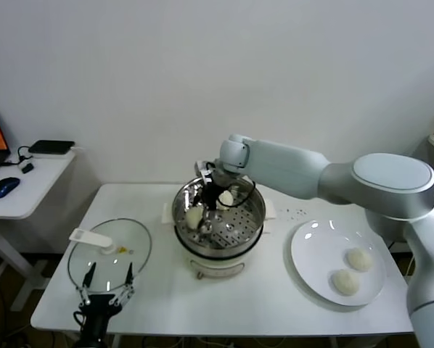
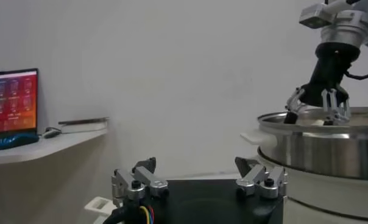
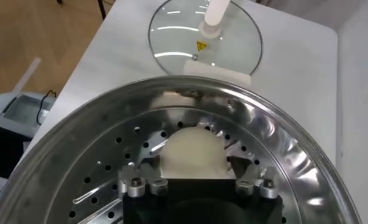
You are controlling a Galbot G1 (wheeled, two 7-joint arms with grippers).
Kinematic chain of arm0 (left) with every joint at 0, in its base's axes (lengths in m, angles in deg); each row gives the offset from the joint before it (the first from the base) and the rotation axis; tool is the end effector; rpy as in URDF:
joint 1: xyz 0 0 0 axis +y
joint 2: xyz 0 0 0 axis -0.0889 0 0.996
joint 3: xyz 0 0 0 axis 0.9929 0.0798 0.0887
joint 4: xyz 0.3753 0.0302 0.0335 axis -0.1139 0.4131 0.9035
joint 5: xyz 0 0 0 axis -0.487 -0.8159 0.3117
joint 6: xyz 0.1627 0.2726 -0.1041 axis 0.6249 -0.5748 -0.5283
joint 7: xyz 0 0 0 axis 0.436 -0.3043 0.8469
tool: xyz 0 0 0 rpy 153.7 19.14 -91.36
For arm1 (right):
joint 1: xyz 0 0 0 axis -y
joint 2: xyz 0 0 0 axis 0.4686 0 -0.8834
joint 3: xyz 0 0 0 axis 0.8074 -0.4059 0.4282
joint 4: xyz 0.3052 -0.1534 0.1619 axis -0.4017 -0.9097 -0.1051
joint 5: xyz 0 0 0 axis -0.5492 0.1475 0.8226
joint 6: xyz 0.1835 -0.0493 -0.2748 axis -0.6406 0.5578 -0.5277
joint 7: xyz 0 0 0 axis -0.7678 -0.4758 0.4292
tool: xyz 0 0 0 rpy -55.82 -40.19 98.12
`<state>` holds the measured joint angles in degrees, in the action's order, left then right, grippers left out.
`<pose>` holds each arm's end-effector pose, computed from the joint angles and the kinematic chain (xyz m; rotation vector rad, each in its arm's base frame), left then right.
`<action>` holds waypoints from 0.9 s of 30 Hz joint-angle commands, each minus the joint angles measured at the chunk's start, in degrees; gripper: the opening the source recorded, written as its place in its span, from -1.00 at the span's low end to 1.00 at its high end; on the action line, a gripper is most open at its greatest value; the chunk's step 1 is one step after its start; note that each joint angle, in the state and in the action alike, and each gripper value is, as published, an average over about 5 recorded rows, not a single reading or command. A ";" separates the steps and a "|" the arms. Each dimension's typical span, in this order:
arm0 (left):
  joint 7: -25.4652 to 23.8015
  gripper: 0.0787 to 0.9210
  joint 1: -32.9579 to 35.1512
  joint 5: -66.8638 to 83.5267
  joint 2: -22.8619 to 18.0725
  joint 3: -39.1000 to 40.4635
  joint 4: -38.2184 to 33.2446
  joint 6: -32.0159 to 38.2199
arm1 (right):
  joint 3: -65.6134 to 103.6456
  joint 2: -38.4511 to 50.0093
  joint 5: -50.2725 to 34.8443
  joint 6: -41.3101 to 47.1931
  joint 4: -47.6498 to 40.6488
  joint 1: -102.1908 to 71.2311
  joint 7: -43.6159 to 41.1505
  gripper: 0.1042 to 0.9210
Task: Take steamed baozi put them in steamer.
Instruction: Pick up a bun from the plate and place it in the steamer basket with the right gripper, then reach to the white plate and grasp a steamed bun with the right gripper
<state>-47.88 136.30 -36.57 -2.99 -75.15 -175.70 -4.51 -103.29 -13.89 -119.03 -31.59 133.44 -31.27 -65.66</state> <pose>0.0729 0.0560 -0.3619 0.0918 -3.1175 -0.1597 0.6118 0.1441 -0.1206 1.7179 -1.4275 1.2194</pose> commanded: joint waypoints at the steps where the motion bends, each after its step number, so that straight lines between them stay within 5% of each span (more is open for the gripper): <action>1: -0.01 0.77 0.13 -0.10 -0.03 0.11 -0.09 0.02 | 0.95 0.61 0.85 -0.10 0.52 0.11 -0.38 0.75; 17: -0.17 0.77 0.22 -0.82 -0.14 0.55 -0.68 -0.61 | -9.91 19.49 -4.40 -8.34 13.51 21.42 -9.67 0.76; 27: -0.24 0.77 -0.31 -1.85 -0.27 1.19 -0.66 -1.27 | -13.29 34.20 9.33 -16.79 20.87 23.74 -13.94 0.76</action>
<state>-48.09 136.11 -37.91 -3.17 -74.20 -176.36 -5.56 -112.57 6.42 -118.42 -41.58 147.46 -12.77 -75.62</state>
